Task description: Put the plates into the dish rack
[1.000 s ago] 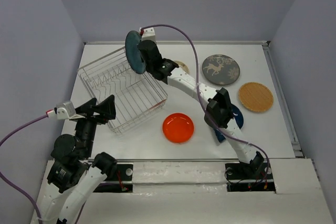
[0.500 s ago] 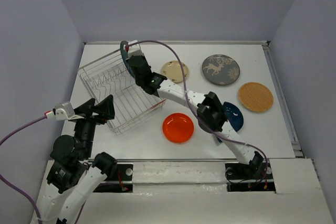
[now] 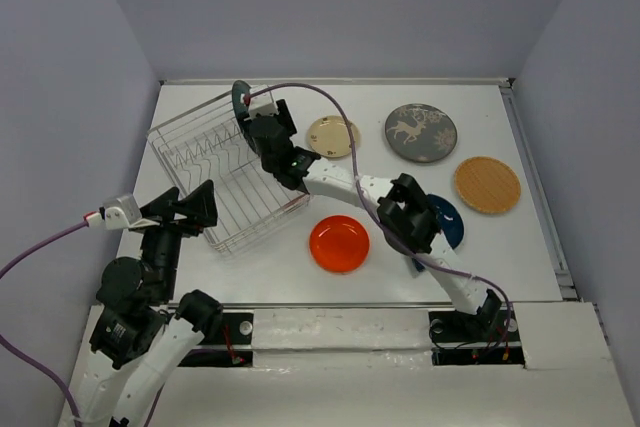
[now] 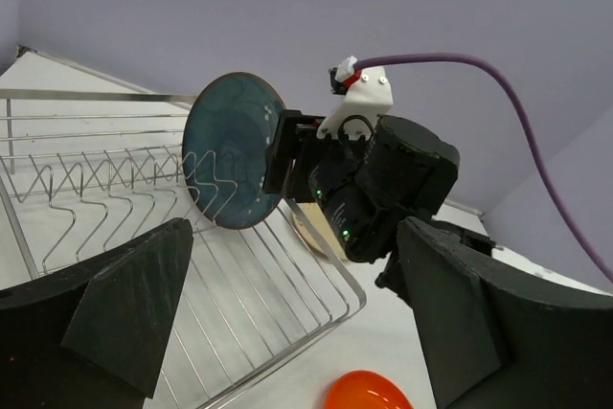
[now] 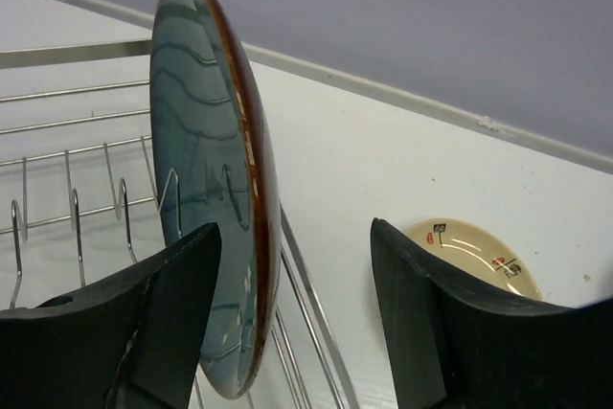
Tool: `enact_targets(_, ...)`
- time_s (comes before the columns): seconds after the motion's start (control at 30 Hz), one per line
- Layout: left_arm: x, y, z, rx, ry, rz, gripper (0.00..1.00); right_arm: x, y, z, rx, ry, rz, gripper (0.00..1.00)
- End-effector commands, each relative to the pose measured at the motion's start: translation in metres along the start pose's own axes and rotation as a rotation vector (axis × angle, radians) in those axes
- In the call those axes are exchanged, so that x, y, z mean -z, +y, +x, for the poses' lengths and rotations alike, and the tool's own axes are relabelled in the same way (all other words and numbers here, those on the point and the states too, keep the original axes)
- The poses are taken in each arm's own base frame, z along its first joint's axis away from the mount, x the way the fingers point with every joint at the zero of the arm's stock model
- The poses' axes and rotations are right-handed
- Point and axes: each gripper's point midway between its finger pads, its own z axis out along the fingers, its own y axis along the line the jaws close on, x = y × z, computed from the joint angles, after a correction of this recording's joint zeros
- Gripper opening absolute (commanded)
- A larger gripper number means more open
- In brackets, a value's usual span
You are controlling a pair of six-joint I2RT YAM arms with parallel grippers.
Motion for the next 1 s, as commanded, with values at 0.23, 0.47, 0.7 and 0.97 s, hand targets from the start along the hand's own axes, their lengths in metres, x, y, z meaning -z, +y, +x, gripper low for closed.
enact_targets(0.23,-0.012,0.003,0.003,-0.026,-0.006,-0.032,0.99,0.071,-0.064,-0.101,-0.344,-0.016,-0.237,0.77)
enact_targets(0.47,-0.019,0.006,0.012,-0.051,0.025,-0.049,0.99,0.085,-0.153,-0.046,-0.586,0.151,-0.343,0.73)
enact_targets(0.7,-0.024,0.009,0.015,-0.066,0.034,-0.062,0.99,0.057,-0.198,0.005,-0.768,0.257,-0.306,0.5)
enact_targets(0.97,-0.031,0.008,0.021,-0.085,0.054,-0.059,0.99,0.008,-0.212,0.089,-1.015,0.382,-0.171,0.56)
